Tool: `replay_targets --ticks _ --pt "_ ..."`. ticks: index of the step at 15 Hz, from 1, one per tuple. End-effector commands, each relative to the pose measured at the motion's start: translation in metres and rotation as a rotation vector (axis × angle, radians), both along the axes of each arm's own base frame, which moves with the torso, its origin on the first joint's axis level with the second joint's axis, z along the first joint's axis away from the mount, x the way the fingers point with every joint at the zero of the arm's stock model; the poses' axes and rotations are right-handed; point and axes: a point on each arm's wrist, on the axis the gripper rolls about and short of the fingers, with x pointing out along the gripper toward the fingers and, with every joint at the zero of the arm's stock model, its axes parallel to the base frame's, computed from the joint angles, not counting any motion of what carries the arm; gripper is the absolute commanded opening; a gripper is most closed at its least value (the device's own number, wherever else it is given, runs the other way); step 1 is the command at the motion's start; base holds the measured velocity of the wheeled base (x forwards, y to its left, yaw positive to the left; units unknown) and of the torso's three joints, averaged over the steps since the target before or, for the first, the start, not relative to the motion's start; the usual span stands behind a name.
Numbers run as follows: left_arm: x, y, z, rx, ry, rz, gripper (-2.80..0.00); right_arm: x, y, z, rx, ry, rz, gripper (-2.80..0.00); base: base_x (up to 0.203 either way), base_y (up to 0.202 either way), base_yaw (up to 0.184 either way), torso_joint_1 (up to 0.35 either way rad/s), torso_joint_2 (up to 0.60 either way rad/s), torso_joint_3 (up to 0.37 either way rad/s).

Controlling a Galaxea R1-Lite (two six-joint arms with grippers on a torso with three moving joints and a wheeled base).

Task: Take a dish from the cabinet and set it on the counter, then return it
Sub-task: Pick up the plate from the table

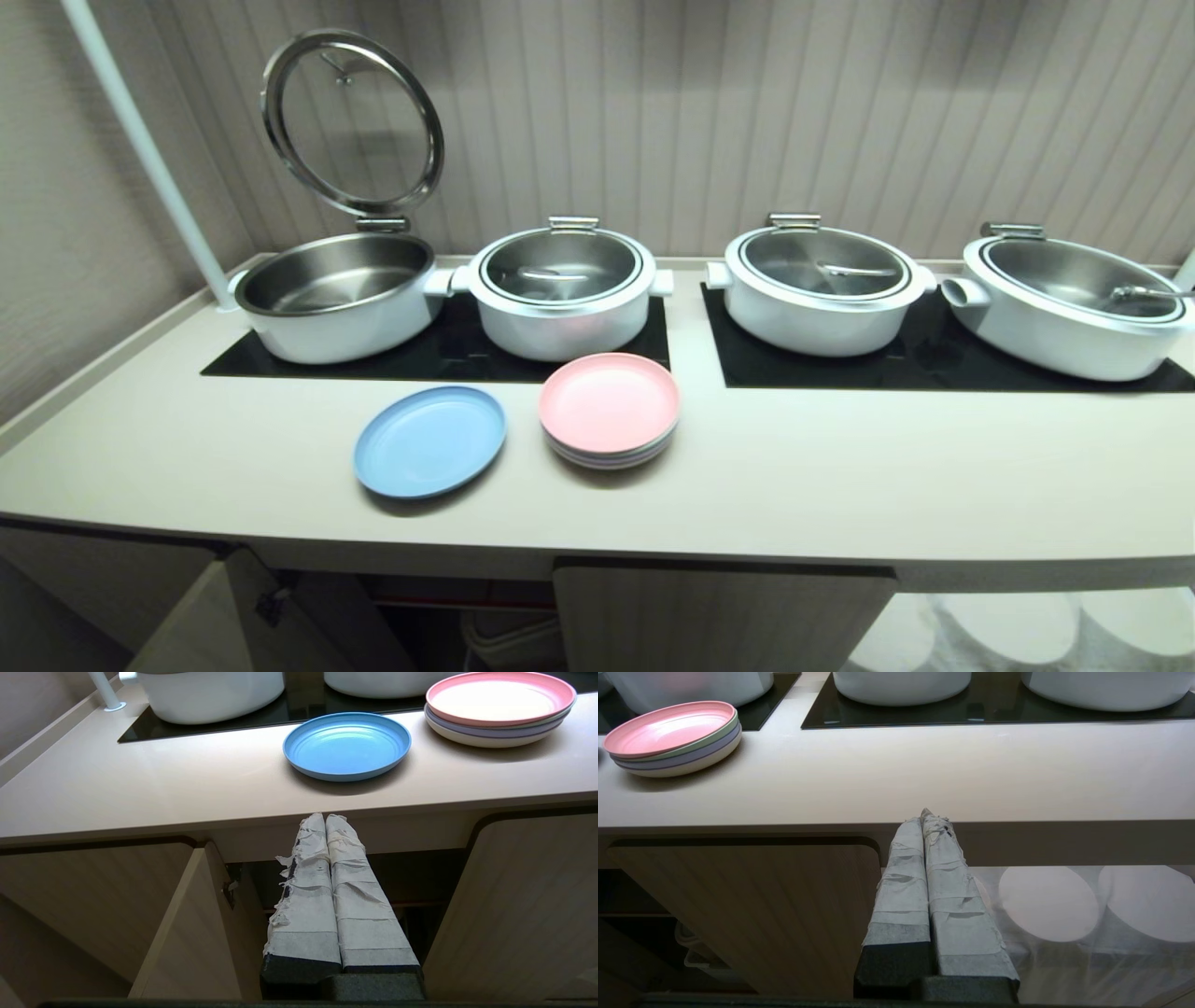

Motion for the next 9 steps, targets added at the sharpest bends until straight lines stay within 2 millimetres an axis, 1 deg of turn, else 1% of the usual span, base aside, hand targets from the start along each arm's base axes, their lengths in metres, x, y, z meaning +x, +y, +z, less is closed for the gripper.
replay_targets --ticks 1,9 --pt "0.0000 0.0000 -0.0001 0.001 0.000 0.000 -2.80 0.0000 0.0000 0.0000 0.001 0.000 0.000 -2.80 0.000 0.000 0.000 0.000 0.00 0.000" --pt "0.0000 0.0000 -0.0001 0.001 0.000 0.000 -2.80 0.0000 0.0000 0.0001 0.001 0.000 0.001 -2.80 0.000 0.000 0.000 0.000 0.00 0.000"
